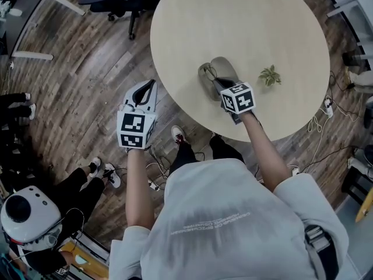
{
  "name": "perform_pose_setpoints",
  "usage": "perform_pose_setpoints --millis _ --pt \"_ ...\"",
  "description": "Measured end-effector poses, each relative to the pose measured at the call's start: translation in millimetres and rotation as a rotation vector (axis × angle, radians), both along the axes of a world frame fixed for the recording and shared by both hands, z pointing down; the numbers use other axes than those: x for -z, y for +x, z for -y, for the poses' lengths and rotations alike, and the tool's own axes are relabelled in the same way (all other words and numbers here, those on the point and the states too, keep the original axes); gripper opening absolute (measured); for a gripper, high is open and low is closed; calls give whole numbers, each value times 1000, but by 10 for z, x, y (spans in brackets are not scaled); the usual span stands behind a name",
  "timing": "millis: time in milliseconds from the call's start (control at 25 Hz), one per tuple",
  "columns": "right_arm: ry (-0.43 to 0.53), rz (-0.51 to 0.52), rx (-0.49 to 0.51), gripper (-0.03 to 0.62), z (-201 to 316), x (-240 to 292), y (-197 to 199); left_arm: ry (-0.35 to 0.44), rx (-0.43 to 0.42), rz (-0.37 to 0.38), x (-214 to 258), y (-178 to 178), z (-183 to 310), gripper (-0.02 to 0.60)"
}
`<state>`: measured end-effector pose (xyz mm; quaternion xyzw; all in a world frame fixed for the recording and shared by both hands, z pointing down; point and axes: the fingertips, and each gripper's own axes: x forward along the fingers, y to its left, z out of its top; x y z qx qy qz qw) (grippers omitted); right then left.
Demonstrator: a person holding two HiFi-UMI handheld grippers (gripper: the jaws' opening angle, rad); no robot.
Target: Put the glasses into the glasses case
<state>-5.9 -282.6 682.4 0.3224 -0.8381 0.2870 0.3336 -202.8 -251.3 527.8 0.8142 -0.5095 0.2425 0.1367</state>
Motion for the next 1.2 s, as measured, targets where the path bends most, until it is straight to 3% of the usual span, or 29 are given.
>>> perform_pose_setpoints --millis 400,560,800,1000,1200 --pt "-61 19 6 20 -57 -181 -92 -29 26 -10 -116 -17 -55 15" --pt "-112 84 -19 20 -39 -168 -172 -42 33 -9 -165 -64 -110 15" --pt "-269 238 -86 20 -90 -209 -285 -59 39 -9 -233 -128 -165 15" --pt "-251 157 -34 33 -114 -310 -282 -52 38 -6 -236 -106 -175 15" --pt "-210 131 -19 104 -123 -296 -251 -42 44 -7 -174 -141 -246 15"
